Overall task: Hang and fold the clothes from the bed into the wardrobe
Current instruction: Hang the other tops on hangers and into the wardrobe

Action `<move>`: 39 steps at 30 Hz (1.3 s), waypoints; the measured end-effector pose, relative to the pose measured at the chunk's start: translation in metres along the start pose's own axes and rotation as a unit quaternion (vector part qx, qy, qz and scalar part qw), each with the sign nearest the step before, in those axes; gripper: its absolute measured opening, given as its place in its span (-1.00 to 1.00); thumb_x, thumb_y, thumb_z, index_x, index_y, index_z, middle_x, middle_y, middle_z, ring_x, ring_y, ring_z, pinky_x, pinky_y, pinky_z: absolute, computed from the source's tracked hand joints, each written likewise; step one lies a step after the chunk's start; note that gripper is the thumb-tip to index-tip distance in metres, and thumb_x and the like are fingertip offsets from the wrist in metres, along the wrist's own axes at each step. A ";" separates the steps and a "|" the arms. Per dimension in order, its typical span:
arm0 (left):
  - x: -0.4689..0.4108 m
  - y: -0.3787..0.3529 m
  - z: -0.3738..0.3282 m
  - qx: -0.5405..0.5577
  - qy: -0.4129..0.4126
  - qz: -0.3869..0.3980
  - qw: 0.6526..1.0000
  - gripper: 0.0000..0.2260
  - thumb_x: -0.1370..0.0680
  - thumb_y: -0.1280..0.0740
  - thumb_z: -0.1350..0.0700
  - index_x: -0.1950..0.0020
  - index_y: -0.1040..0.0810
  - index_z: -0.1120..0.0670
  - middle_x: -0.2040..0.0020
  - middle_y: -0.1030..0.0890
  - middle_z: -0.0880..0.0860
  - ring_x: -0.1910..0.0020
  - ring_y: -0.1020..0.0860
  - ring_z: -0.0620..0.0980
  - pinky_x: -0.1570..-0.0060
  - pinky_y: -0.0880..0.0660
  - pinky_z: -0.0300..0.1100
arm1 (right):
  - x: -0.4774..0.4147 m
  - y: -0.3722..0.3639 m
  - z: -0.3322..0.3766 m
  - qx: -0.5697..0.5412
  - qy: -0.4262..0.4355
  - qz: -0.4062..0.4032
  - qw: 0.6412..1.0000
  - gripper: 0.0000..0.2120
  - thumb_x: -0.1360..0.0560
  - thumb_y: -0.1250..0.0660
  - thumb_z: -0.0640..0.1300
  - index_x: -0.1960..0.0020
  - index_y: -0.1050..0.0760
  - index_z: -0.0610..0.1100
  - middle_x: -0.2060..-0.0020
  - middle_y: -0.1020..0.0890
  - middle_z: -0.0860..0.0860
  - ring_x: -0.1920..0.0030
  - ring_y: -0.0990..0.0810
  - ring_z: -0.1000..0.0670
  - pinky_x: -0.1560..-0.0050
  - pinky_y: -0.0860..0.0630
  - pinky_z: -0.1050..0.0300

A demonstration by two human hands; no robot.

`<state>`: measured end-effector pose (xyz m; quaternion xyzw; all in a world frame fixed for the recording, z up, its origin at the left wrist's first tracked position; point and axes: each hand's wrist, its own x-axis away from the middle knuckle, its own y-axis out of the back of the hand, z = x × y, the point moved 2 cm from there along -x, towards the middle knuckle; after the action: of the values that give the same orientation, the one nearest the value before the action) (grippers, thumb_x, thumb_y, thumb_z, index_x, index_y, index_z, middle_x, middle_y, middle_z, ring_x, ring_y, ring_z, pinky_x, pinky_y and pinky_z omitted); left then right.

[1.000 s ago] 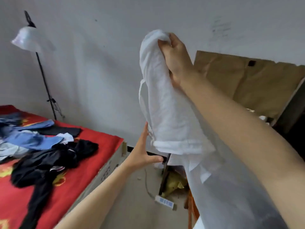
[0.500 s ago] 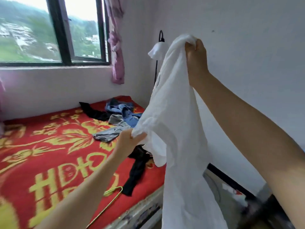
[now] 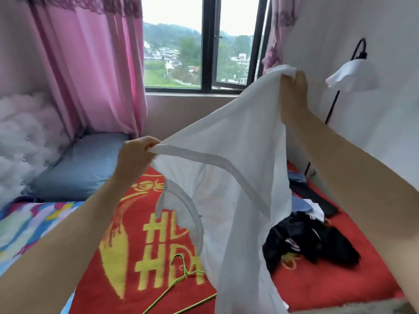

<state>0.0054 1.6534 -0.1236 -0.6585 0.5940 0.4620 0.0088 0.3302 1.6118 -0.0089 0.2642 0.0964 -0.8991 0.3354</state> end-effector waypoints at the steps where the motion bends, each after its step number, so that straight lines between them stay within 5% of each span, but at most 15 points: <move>1: -0.005 0.001 0.008 -0.023 -0.008 -0.011 1.000 -0.70 -0.34 -0.24 0.08 0.10 -0.67 0.18 0.24 -0.66 0.19 0.23 -0.61 0.14 0.20 -0.46 -0.05 | -0.008 -0.013 -0.009 0.006 -0.002 0.008 1.000 -0.91 -0.49 -0.11 0.01 0.12 -0.28 0.00 0.13 -0.44 0.05 0.10 -0.42 0.07 0.08 -0.39 0.29; 5: -0.020 -0.013 0.037 -0.086 0.017 -0.017 0.996 -0.68 -0.34 -0.23 0.08 0.08 -0.68 0.19 0.21 -0.67 0.18 0.20 -0.62 0.20 0.21 -0.46 -0.05 | -0.017 -0.053 -0.046 -0.009 -0.032 0.054 0.998 -0.77 -0.59 -0.08 -0.15 0.24 -0.26 0.02 0.28 -0.36 0.12 0.26 -0.35 0.15 0.31 -0.32 0.38; 11: -0.030 -0.061 0.110 -0.163 0.113 0.043 0.979 -0.61 -0.30 -0.15 0.13 0.05 -0.68 0.19 0.12 -0.67 0.23 0.10 -0.61 0.28 0.12 -0.48 0.02 | -0.015 -0.106 -0.167 0.012 -0.079 0.170 0.982 -0.83 -0.59 -0.12 -0.19 0.18 -0.34 -0.07 0.33 -0.38 0.07 0.32 -0.33 0.12 0.44 -0.28 0.42; 16: -0.014 -0.098 0.165 -0.134 0.227 0.164 0.951 -0.68 -0.38 -0.23 0.44 -0.04 -0.64 0.24 0.06 -0.65 0.17 0.01 -0.59 0.14 0.11 -0.37 -0.25 | 0.002 -0.127 -0.279 0.126 -0.144 0.251 0.949 -0.76 -0.57 -0.17 -0.21 0.28 -0.31 -0.08 0.37 -0.39 0.00 0.31 -0.35 0.01 0.30 -0.31 0.15; 18: -0.006 -0.110 0.179 -0.119 0.261 0.222 0.932 -0.63 -0.39 -0.22 0.48 -0.10 -0.62 0.22 0.07 -0.61 0.13 0.02 -0.57 0.11 0.16 -0.32 -0.31 | 0.010 -0.132 -0.310 0.186 -0.170 0.264 0.931 -0.87 -0.53 -0.19 -0.21 0.19 -0.35 -0.15 0.34 -0.42 -0.04 0.22 -0.40 -0.06 0.22 -0.28 0.09; 21: -0.001 -0.125 0.181 -0.106 0.269 0.228 0.930 -0.62 -0.38 -0.24 0.46 -0.12 -0.61 0.21 0.02 -0.64 0.16 0.05 -0.56 0.04 0.11 -0.38 -0.30 | 0.033 -0.144 -0.349 0.258 -0.225 0.346 0.873 -0.92 -0.49 -0.22 -0.20 0.07 -0.33 -0.15 0.27 -0.42 -0.03 0.20 -0.41 -0.09 0.20 -0.28 0.09; 24: -0.006 -0.135 0.177 -0.102 0.244 0.233 0.936 -0.67 -0.39 -0.26 0.43 -0.07 -0.64 0.19 0.04 -0.63 0.09 0.06 -0.54 -0.01 0.13 -0.41 -0.33 | 0.067 -0.155 -0.364 0.344 -0.217 0.503 0.762 -0.81 -0.44 -0.32 -0.13 0.02 -0.36 -0.14 0.19 -0.44 -0.04 0.20 -0.43 -0.03 0.22 -0.31 0.06; 26: -0.017 -0.137 0.176 -0.097 0.242 0.251 0.932 -0.73 -0.41 -0.26 0.40 0.01 -0.66 0.18 0.07 -0.62 0.07 0.05 -0.54 -0.01 0.16 -0.41 -0.34 | 0.090 -0.164 -0.367 0.438 -0.184 0.585 0.657 -0.47 -0.43 -0.39 -0.02 -0.33 -0.30 -0.11 -0.15 -0.47 -0.12 -0.16 -0.44 -0.14 -0.07 -0.38 -0.01; 27: -0.025 -0.137 0.175 -0.091 0.244 0.257 0.931 -0.76 -0.42 -0.28 0.38 0.04 -0.67 0.19 0.08 -0.63 0.08 0.03 -0.55 0.01 0.12 -0.44 -0.26 | 0.102 -0.170 -0.362 0.456 -0.161 0.602 0.635 -0.33 -0.43 -0.40 0.05 -0.44 -0.20 -0.07 -0.28 -0.39 -0.15 -0.29 -0.35 -0.18 -0.21 -0.33 -0.06; 31: -0.063 -0.137 0.160 -0.069 0.229 0.248 0.939 -0.83 -0.40 -0.33 0.34 0.12 -0.69 0.19 0.13 -0.66 0.11 0.06 -0.59 0.05 0.08 -0.47 -0.16 | 0.166 -0.213 -0.304 0.273 -0.050 0.642 0.715 -0.30 -0.40 -0.42 0.14 -0.43 -0.25 -0.09 -0.31 -0.39 -0.09 -0.29 -0.33 -0.12 -0.24 -0.30 0.03; 35: -0.096 -0.128 0.140 -0.040 0.187 0.247 0.950 -0.80 -0.38 -0.30 0.37 0.13 -0.68 0.19 0.20 -0.60 0.05 0.17 -0.52 -0.05 0.29 -0.40 -0.30 | 0.184 -0.244 -0.253 0.146 -0.095 0.542 0.822 -0.92 -0.50 -0.34 -0.07 0.11 -0.48 -0.06 0.22 -0.48 0.07 0.16 -0.43 0.01 0.17 -0.34 0.12; 37: -0.113 -0.110 0.145 -0.030 0.179 0.221 0.958 -0.77 -0.38 -0.29 0.39 0.10 -0.67 0.20 0.16 -0.61 0.11 0.17 -0.50 -0.04 0.31 -0.38 -0.30 | 0.161 -0.253 -0.235 0.096 -0.159 0.495 0.849 -0.71 -0.52 -0.31 -0.18 0.36 -0.41 -0.01 0.38 -0.44 0.08 0.31 -0.43 0.03 0.24 -0.34 0.14; 39: -0.125 -0.091 0.155 -0.016 0.182 0.208 0.961 -0.77 -0.40 -0.32 0.38 0.01 -0.65 0.20 0.10 -0.61 0.18 0.17 -0.49 -0.01 0.29 -0.37 -0.29 | 0.127 -0.257 -0.212 0.067 -0.202 0.503 0.838 -0.70 -0.52 -0.33 -0.21 0.38 -0.43 -0.07 0.42 -0.45 0.06 0.42 -0.41 0.12 0.33 -0.37 0.22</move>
<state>0.0008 1.8642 -0.1836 -0.5930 0.7023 0.3355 -0.2062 0.1687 1.8102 -0.2572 0.1104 -0.1799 -0.6446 0.7348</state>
